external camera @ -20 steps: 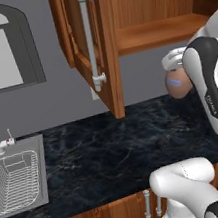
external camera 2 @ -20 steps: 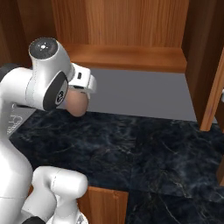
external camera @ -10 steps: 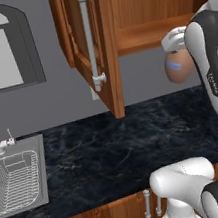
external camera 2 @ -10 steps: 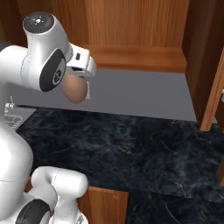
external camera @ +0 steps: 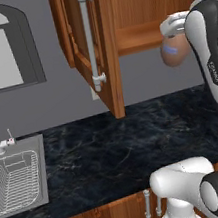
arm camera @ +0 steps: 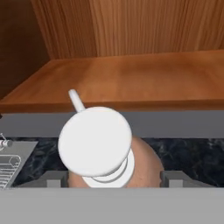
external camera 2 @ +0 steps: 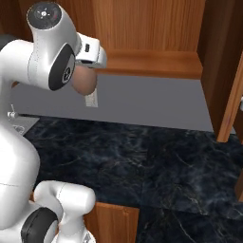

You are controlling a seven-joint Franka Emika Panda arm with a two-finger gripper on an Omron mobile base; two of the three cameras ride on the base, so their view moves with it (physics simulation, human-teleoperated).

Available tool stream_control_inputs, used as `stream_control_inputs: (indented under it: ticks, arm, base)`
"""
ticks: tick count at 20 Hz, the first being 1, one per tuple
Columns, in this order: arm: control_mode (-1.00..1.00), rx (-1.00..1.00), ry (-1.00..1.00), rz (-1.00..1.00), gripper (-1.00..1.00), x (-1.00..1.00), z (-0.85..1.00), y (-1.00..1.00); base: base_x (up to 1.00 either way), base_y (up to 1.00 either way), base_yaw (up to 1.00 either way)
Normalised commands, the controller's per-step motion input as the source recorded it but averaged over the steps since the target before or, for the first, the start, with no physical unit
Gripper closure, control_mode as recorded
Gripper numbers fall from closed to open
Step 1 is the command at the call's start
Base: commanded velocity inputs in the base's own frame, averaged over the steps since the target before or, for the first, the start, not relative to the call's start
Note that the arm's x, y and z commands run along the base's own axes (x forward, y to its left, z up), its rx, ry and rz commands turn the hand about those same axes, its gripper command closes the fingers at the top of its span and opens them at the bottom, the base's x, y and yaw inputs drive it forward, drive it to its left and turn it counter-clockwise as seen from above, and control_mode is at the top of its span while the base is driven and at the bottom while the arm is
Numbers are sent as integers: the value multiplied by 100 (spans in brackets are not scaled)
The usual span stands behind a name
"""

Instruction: Pick up the bar soap and soap dispenser from the sink, and place them back in the cabinet, and close the cabinet doors.

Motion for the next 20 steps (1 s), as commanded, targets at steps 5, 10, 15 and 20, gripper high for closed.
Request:
stream_control_inputs:
  ticks: [5,10,15,20]
  arm:
    - [-100,0,-23,3,100,11,0,0]
    - [-100,-1,-7,0,100,21,9,0]
    - [-100,-1,6,0,100,27,24,0]
    - [-100,0,11,0,100,22,29,0]
  base:
    - [0,0,0]
    - [0,0,0]
    - [0,0,0]
    - [0,0,0]
